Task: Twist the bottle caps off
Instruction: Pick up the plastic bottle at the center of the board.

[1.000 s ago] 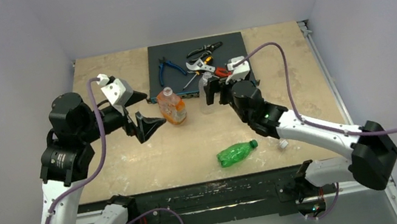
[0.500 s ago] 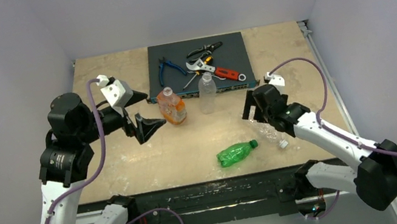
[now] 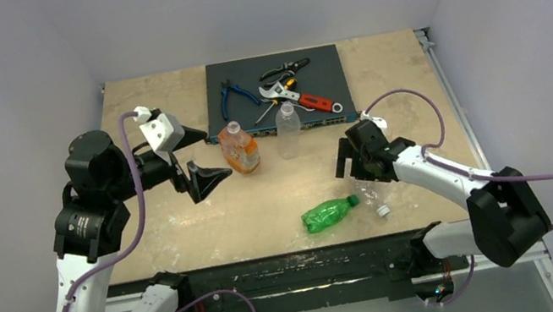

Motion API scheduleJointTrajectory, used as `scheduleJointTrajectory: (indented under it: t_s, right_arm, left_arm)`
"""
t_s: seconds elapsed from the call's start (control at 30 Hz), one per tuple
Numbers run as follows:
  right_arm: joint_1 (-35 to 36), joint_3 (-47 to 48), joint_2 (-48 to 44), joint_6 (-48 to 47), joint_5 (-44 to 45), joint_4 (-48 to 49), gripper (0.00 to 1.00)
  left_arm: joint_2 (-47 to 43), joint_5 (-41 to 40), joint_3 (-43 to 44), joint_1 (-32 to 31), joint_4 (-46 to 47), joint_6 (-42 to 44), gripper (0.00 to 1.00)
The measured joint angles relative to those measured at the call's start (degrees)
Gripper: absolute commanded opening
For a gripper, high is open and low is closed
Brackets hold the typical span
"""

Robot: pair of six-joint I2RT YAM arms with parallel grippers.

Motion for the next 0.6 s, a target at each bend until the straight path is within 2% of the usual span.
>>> scheduleJointTrajectory:
  t_s: [0.2, 0.23, 0.33, 0.4, 0.6]
  right_arm:
    - [0.00, -0.17, 2.45, -0.44, -0.57, 0.70, 0.98]
    - [0.00, -0.33, 2.56, -0.46, -0.61, 0.96, 0.94]
    - [0.00, -0.98, 2.75, -0.48, -0.59, 1.88, 0.76]
    - [0.00, -1.22, 2.73, -0.42, -0.39, 2.23, 0.69]
    - [0.00, -1.20, 0.66, -0.17, 0.07, 2.23, 0.66]
  left_arm:
    - [-0.11, 0.42, 0.11, 0.00, 0.11, 0.00, 1.00]
    - [-0.11, 0.48, 0.15, 0.00, 0.13, 0.00, 1.00]
    - [-0.11, 0.72, 0.22, 0.00, 0.37, -0.02, 1.00]
    - [-0.11, 0.83, 0.24, 0.00, 0.42, -0.02, 1.00]
    - [-0.13, 2.19, 0.33, 0.00, 0.83, 0.00, 1.00]
